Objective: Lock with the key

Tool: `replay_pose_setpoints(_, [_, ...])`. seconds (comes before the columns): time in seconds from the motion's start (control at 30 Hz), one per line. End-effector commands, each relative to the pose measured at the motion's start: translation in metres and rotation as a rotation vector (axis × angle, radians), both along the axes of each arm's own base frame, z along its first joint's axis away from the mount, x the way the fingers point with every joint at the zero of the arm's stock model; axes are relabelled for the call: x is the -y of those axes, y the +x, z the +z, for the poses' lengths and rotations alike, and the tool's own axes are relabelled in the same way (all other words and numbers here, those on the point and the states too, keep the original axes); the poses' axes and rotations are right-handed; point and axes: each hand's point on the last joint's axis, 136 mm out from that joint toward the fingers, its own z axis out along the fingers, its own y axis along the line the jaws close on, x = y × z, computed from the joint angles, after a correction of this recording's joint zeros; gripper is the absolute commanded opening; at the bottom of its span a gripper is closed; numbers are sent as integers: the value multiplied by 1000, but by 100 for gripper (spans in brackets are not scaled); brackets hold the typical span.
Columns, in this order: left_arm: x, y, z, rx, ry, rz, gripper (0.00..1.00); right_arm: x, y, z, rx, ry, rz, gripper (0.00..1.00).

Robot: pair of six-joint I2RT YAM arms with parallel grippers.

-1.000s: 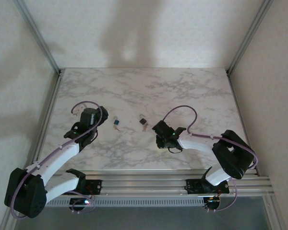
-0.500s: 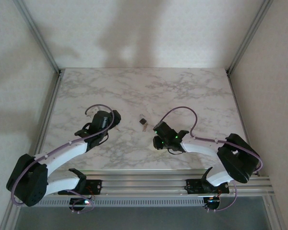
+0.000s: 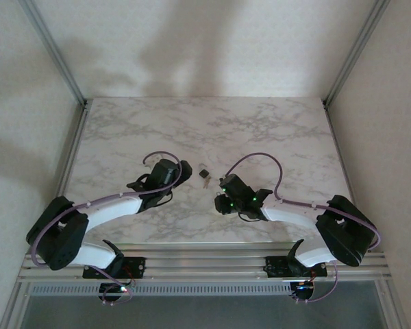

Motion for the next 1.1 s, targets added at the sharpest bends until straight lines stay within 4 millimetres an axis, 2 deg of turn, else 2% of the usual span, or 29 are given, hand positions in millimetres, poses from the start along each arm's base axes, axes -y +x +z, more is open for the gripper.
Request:
replay_pose_setpoints(0.0, [24, 7, 10, 14, -80, -25, 96, -7, -5, 7, 29, 36, 47, 27])
replay_pose_setpoints(0.43, [62, 1, -3, -28, -140, -101, 87, -14, -11, 19, 67, 83, 95, 27])
replay_pose_setpoints(0.6, [75, -4, -9, -43, -157, -137, 77, -17, -12, 22, 71, 101, 110, 27])
replay_pose_setpoints(0.73, [85, -8, -11, -53, -167, -163, 76, -18, -13, 22, 70, 102, 116, 27])
replay_pose_setpoints(1.07, [106, -17, -20, -71, -194, -211, 61, -20, -14, 24, 76, 111, 125, 27])
